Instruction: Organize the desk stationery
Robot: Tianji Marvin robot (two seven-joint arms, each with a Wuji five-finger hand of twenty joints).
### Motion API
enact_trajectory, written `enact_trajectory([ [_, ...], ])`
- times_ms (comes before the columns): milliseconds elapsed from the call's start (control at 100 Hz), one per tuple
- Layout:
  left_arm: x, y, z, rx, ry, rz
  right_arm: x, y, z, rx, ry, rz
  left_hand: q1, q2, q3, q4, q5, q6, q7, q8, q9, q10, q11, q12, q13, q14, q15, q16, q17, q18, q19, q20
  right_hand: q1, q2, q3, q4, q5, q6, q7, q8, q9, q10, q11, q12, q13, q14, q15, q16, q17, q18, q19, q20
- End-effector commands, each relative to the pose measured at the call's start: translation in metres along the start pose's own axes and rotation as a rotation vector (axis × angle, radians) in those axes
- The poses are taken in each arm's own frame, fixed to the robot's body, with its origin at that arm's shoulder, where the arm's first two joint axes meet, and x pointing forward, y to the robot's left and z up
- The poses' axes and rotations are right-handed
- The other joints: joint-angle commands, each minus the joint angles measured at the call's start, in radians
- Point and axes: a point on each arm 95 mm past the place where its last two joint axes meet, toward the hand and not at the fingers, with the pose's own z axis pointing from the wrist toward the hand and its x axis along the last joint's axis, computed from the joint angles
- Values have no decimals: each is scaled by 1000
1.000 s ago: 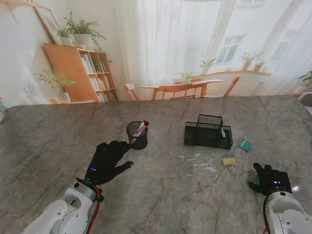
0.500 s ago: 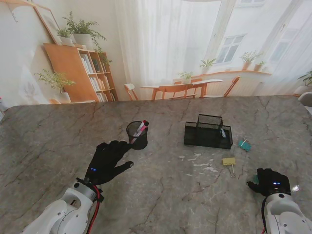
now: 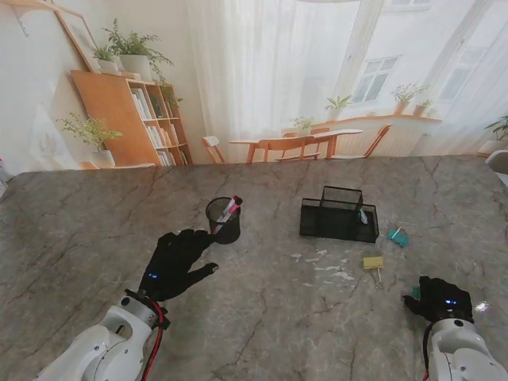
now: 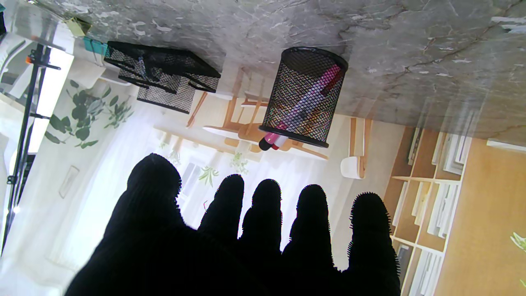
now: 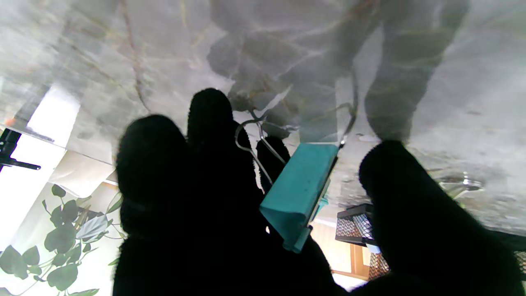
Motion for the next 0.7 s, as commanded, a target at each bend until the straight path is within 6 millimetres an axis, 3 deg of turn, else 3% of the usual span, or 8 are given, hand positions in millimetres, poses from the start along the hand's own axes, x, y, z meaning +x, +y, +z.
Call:
enact_trajectory([
  [0,3,1,0,-2,2,-5,-5,-38,-11,116,-23,-8,18,78,-20,-65,11,10,1,5,5,6,-1,23,16,-7,5,3,-6,-17,-2,12,510,-165,161,105,19,-4,16,-31,33,28,-23,8,34,34,-13,-9,17,-139,39,18],
  [260,3,1,0,-3,4,-6,-2,-30,-11,96,-68,106,19,76,-20,-65,16,14,3,7,5,5,-1,23,18,-8,6,4,-3,-19,3,10,567,-186,266,66,81,-64,32,-31,32,24,-78,47,7,61,-26,13,4,-101,0,0],
  [480,3,1,1,-4,5,-7,1,-20,-9,64,-122,208,20,77,-20,-65,19,15,4,7,6,4,-1,23,19,-9,6,4,-1,-21,5,8,575,-216,340,45,174,-155,6,116,31,2,-36,137,-4,67,22,44,2,-69,4,-11],
  [690,4,1,1,-6,8,-9,6,-7,-8,24,-167,319,19,78,-20,-65,20,18,5,7,6,5,-1,23,17,-8,5,4,-2,-22,5,5,574,-232,365,43,194,-174,13,154,33,-6,-11,172,-3,66,46,52,5,-60,13,-6],
])
